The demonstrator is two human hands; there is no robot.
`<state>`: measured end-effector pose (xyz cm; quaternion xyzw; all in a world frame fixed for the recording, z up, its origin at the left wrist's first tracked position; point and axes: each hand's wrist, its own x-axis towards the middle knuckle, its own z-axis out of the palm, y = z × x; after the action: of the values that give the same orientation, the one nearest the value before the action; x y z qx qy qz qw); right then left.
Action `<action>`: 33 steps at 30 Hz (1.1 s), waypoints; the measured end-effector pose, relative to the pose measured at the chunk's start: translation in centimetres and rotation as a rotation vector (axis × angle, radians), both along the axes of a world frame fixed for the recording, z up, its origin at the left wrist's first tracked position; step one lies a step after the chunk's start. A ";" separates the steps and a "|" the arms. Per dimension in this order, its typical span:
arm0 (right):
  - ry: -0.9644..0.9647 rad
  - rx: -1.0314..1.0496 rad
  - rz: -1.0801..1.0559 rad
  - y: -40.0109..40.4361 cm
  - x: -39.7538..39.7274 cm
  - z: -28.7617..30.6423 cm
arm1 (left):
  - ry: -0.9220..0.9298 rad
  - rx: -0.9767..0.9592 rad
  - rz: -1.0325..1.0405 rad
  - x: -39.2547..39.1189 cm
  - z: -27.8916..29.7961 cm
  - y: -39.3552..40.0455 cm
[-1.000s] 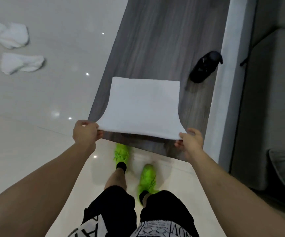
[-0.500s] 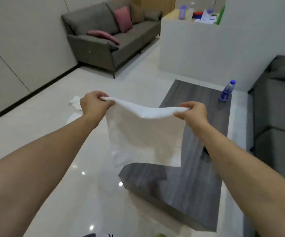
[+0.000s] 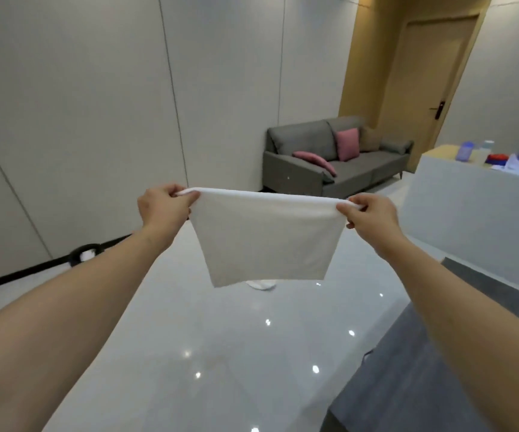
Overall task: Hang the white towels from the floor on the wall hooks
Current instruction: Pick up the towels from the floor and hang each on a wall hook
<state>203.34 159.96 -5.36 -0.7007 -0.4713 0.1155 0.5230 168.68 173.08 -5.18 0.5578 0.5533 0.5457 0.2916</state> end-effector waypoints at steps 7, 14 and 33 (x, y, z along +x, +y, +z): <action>-0.153 -0.014 0.217 11.8 -18.5 0.0 | 0.124 0.078 0.308 -20.1 1.1 1.0; 0.070 -0.014 0.599 20.3 -39.0 -0.3 | -0.273 0.119 0.475 -36.3 1.4 -0.3; 0.165 -0.124 1.554 35.6 -94.4 -0.1 | 0.143 -0.457 0.693 -73.3 5.0 -6.0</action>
<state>108.97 195.57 -5.50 -0.1872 -0.7789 0.5262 0.2853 95.33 167.12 -0.21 0.2959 0.8338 0.4349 0.1678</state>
